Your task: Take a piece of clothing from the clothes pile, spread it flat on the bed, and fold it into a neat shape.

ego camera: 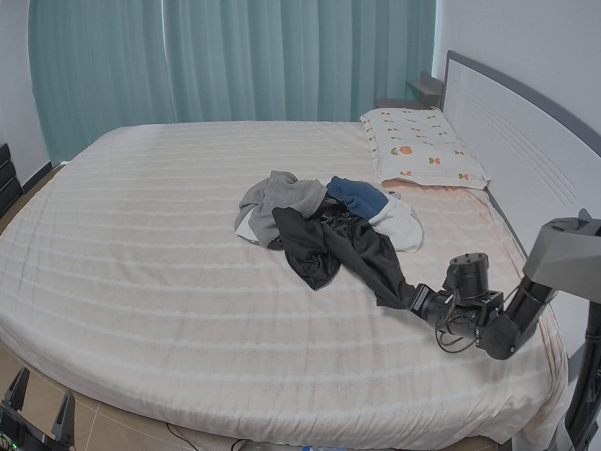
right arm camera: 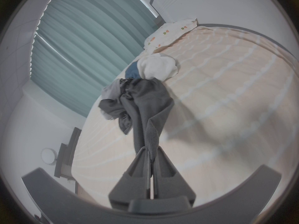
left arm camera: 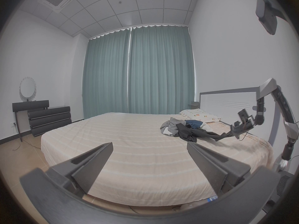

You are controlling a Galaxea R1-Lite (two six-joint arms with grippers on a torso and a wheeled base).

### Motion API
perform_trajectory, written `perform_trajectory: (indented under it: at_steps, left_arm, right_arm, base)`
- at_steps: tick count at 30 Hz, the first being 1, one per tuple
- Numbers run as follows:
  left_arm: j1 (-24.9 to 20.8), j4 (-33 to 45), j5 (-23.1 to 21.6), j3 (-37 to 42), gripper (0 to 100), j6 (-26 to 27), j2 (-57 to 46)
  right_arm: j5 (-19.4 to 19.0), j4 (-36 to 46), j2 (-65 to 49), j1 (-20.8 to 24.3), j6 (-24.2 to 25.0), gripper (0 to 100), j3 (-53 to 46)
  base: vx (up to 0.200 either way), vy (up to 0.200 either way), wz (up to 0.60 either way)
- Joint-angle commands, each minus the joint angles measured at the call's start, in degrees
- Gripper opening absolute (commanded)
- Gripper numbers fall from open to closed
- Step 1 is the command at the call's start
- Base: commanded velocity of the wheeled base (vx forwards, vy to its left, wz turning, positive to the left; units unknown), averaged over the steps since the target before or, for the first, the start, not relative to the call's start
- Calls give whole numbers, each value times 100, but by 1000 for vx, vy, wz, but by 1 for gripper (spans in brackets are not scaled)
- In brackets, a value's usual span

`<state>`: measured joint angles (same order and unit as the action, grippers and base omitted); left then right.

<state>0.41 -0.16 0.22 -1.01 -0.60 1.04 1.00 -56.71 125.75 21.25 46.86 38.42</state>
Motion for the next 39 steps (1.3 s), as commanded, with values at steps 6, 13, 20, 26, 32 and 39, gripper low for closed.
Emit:
perform_trajectory:
  at_steps: [6,13,20,26,32,39]
  left_arm:
    - [2,-2,4,92,100,-2,-95]
    - [2,-2,-4,92,100,-2,-95]
    - [2,-2,4,92,100,-2,-95]
    - [2,-2,4,92,100,-2,-95]
    - [-15,-2,-154,84,100,51,-51]
    - [-15,7,-268,84,100,-28,-104]
  right_arm:
    - [-390,-1035,-3214,653,95,0,-2375]
    - [-390,-1000,-3276,784,-28,0,-2225]
    - [-390,-1053,-3610,820,-54,0,-2392]
    - [-355,-1202,-3900,811,-63,0,-2383]
    - [-364,-1272,-4287,784,-81,0,-2463]
    - [-381,-1211,-4480,820,-160,0,-2454]
  base:
    - [0,0,0]
    - [0,0,0]
    - [0,0,0]
    - [0,0,0]
    - [0,0,0]
    - [0,0,0]
